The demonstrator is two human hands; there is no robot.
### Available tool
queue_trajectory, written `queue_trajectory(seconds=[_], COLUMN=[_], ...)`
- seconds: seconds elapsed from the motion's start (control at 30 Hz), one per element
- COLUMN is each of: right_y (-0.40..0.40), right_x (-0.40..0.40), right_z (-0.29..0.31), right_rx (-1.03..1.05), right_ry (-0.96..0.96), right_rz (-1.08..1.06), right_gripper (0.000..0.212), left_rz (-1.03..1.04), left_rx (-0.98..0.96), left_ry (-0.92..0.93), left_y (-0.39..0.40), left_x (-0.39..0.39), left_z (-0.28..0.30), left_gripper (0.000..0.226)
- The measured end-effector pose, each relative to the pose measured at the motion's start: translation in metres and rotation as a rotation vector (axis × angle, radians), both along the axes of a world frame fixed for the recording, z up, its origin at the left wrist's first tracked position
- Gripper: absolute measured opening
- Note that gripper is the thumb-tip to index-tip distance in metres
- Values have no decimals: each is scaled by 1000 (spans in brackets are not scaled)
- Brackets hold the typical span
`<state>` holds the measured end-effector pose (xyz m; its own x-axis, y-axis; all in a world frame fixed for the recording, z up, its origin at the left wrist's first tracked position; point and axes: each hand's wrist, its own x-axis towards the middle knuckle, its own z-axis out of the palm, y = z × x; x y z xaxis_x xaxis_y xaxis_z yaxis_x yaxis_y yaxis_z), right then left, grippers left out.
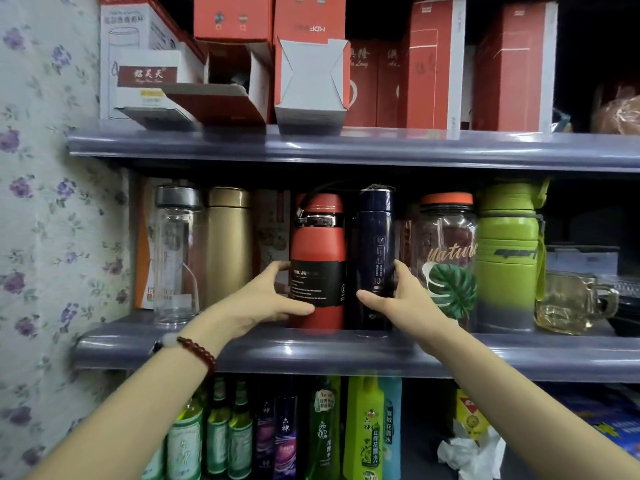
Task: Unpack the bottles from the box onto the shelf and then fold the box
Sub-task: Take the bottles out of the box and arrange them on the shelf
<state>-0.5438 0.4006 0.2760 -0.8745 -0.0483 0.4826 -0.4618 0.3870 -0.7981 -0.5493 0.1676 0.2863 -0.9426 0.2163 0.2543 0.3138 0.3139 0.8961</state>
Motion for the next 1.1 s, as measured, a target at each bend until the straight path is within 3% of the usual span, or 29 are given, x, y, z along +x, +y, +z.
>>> queue_trajectory(seconds=[0.07,0.13,0.27,0.37,0.47,0.53,0.6,0.7,0.83,0.93,1.0,1.1], right_y=[0,-1,-1,-3,-4,-3,-3,0,-1,-1,0,1], right_x=[-1,-2,-4,-3,-1,-2,-2,-5,-5,-3,-4,-6], right_z=[1,0,-4,-4,-4,-3,-4,-6,-4,-4,-5,-5], right_rx=[-9,0,-11,3,-11,-21,-7,6,29,29,14,-4], right_ry=[3,13,24,32,24,19,27,35,49,52,49,42], right_rz=[-17,-16,-18,-32,-22,-23,-36,-51,-56,-56,-24,-11], right_gripper=[77,66,56,59,72,78,82,79,55,55,63,69], left_rz=[-43,-32,138,224,28,-30,-13,90,389,551,447,170], left_rx=[55,78,-63,-149,-60,26,47,-32,-172,-300,-260,-64], left_ry=[-65,-55,175,301,29,-144,-145,-17,231,271,240,98], left_y=[-3,0,16,23,3,-7,-6,4,31,44,36,13], left_x=[-2,-4,-1,4,2,-4,-7,-3,6,7,6,6], left_z=[3,1,-9,-14,-4,1,-1,-5,-12,-19,-18,-8], left_gripper=[90,93,108,98,68,63,64,80,97,111,109,90])
